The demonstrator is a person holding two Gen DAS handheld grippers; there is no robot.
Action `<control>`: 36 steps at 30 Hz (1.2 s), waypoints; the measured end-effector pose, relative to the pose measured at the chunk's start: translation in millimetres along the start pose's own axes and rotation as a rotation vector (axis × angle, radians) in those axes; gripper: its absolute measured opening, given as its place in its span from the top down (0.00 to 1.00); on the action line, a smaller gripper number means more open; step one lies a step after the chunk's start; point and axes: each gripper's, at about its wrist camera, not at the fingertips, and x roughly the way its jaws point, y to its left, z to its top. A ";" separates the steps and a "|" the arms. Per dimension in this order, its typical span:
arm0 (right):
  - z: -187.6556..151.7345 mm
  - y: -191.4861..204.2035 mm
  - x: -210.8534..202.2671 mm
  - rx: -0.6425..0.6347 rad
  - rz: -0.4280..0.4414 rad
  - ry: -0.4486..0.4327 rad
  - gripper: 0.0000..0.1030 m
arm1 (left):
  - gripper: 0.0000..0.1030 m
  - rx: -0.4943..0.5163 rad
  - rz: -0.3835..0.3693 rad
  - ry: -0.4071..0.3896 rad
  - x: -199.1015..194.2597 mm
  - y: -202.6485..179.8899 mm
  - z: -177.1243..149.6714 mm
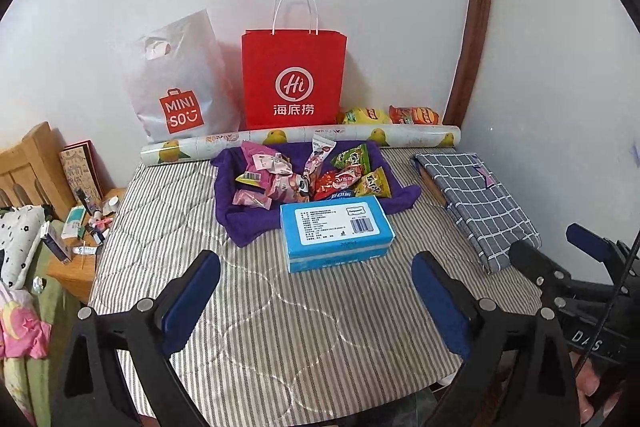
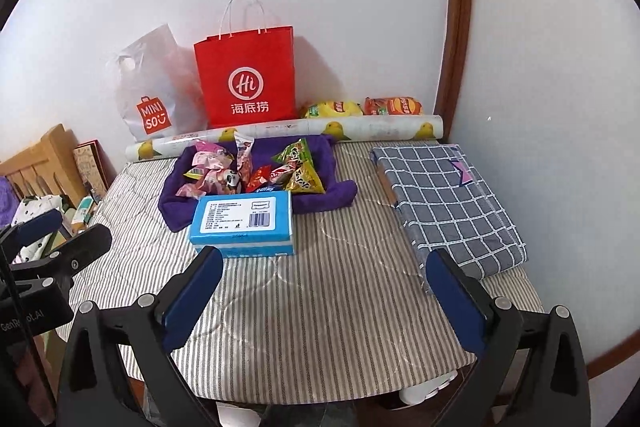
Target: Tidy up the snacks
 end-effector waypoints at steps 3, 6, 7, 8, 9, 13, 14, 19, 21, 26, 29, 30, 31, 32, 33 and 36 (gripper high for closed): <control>-0.6 1.4 -1.6 -0.010 -0.005 -0.002 0.03 | 0.06 0.005 0.000 -0.005 -1.2 -2.3 -1.2; -0.4 0.7 -4.1 -0.010 -0.005 -0.008 0.03 | 0.06 0.005 0.002 -0.009 -1.3 -2.8 -1.5; -0.2 0.0 -4.4 -0.009 -0.006 -0.009 0.03 | 0.06 0.004 -0.003 -0.005 -0.7 -3.0 -1.7; -0.2 -1.1 -4.6 -0.006 -0.007 -0.010 0.03 | 0.06 0.004 -0.002 -0.005 -0.3 -3.2 -1.9; -0.3 -2.0 -4.4 -0.004 -0.006 -0.009 0.03 | 0.06 0.005 0.000 -0.005 0.0 -3.4 -2.1; -1.3 -4.0 -4.4 -0.003 -0.012 -0.008 0.03 | 0.06 0.002 -0.004 0.000 0.9 -3.7 -3.0; -1.6 -4.4 -4.4 -0.001 -0.011 -0.007 0.03 | 0.06 0.001 -0.005 0.000 1.2 -4.0 -3.3; -1.5 -5.9 -6.8 0.000 -0.013 -0.011 0.03 | 0.06 -0.001 -0.010 0.001 0.7 -4.9 -3.2; -1.3 -6.0 -8.6 0.000 -0.014 -0.017 0.03 | 0.06 -0.001 -0.011 0.001 0.3 -4.5 -3.1; 0.2 -5.9 -10.7 0.003 -0.014 -0.022 0.03 | 0.06 -0.005 -0.013 0.003 0.5 -4.1 -2.5; 0.3 -5.4 -11.2 0.001 -0.013 -0.023 0.03 | 0.06 -0.005 -0.018 0.010 0.7 -4.1 -2.9; 0.4 -5.3 -11.3 0.001 -0.013 -0.023 0.03 | 0.06 -0.006 -0.017 0.009 0.6 -4.4 -3.2; 0.3 -5.3 -11.4 0.001 -0.013 -0.023 0.03 | 0.06 -0.005 -0.017 0.010 0.7 -4.4 -3.3; 0.4 -5.3 -11.4 0.002 -0.011 -0.024 0.03 | 0.06 -0.004 -0.019 0.012 0.9 -4.8 -3.4; 0.4 -5.3 -11.9 0.003 -0.010 -0.025 0.03 | 0.06 -0.006 -0.020 0.013 1.3 -4.9 -3.5; 0.4 -5.5 -12.3 0.002 -0.009 -0.025 0.03 | 0.06 -0.015 -0.025 0.015 2.1 -3.9 -4.5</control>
